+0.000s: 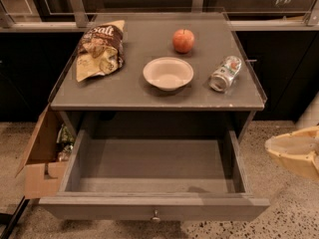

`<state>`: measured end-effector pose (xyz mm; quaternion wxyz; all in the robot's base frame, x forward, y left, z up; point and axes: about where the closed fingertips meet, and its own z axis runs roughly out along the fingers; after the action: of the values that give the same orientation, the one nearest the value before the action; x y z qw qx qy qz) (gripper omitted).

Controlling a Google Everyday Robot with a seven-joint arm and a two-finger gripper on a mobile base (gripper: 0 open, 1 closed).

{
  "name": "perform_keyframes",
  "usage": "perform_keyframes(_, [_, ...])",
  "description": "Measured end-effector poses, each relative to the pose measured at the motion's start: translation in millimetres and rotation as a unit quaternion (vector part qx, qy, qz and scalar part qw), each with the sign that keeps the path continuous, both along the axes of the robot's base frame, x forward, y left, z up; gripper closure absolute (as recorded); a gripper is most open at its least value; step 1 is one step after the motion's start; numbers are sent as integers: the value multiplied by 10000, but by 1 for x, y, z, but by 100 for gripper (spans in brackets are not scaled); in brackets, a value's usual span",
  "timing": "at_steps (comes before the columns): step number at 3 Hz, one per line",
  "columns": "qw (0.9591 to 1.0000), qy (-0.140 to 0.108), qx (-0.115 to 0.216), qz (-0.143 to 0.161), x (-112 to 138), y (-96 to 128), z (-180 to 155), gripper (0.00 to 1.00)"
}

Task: Close top drawer

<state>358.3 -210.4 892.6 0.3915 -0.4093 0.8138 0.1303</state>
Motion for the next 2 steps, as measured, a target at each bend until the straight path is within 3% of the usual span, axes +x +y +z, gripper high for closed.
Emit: perform_keyframes(2, [9978,124,503,-402,-20,-3,-52,100])
